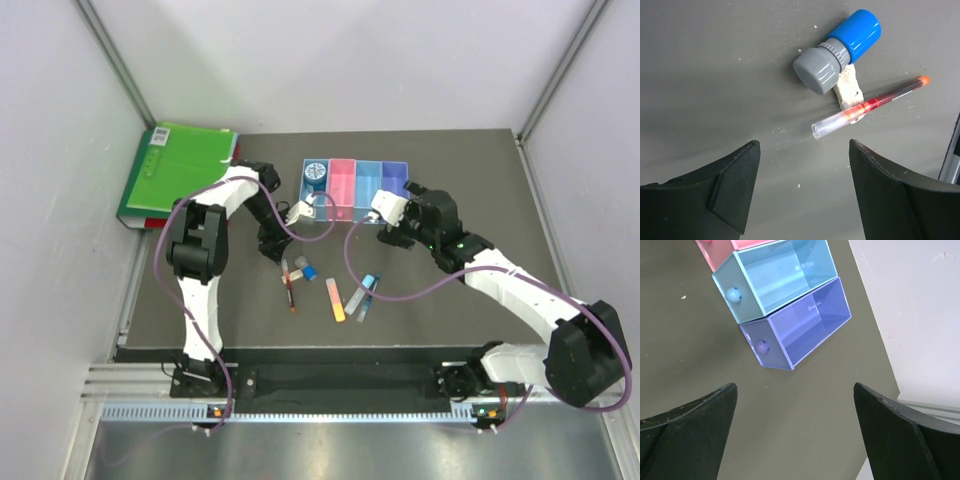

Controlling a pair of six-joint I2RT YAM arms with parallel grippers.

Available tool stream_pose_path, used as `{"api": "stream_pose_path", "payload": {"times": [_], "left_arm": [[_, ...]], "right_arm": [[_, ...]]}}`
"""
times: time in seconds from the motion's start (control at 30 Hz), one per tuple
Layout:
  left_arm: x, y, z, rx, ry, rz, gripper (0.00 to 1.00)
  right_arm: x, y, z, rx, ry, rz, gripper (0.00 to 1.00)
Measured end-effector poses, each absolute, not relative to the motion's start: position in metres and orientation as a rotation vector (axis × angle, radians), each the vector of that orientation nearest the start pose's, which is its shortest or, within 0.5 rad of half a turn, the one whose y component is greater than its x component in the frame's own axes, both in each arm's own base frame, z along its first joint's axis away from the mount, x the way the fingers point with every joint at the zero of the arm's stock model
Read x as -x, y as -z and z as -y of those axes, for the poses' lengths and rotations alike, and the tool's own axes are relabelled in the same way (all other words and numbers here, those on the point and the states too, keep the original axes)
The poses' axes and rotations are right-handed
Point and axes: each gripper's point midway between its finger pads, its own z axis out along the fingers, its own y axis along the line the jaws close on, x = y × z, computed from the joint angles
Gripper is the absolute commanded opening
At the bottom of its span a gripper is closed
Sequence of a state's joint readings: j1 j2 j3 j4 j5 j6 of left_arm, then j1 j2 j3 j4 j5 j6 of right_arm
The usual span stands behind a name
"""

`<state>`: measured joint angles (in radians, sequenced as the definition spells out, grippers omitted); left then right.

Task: Sort the stationery into containers
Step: Pick up the pen from the center of the board.

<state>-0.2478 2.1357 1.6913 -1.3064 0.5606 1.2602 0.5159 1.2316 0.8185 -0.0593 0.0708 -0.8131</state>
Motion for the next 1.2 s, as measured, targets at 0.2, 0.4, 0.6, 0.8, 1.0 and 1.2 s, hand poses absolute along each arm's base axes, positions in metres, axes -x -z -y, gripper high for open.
{"api": "stream_pose_path", "payload": {"times": [0.2, 0.4, 0.6, 0.8, 1.0, 1.2], "left_arm": [[-0.325, -0.039, 0.143, -1.974, 0.877, -2.135, 0.75], [-0.323, -0.038, 0.144, -1.989, 0.888, -2.115, 0.7], [-0.322, -0.039, 0.148, -1.983, 0.911, -2.095, 0.69], [-0.314, -0.035, 0.15, -2.003, 0.934, -2.097, 0.66], [-0.303, -0.031, 0.155, -2.012, 0.981, -2.097, 0.53], [-0.3, -0.031, 0.158, -2.019, 0.995, -2.088, 0.42]], "right_arm": [[-0.36, -0.184, -0.153, 1.228, 0.274, -1.629, 1.0], [-0.361, -0.185, -0.152, 1.235, 0.289, -1.624, 1.0], [-0.364, -0.19, -0.153, 1.229, 0.302, -1.602, 1.0], [-0.367, -0.194, -0.152, 1.224, 0.323, -1.585, 1.0], [-0.368, -0.197, -0.151, 1.215, 0.33, -1.58, 1.0], [-0.369, -0.198, -0.151, 1.214, 0.342, -1.573, 1.0]]}}
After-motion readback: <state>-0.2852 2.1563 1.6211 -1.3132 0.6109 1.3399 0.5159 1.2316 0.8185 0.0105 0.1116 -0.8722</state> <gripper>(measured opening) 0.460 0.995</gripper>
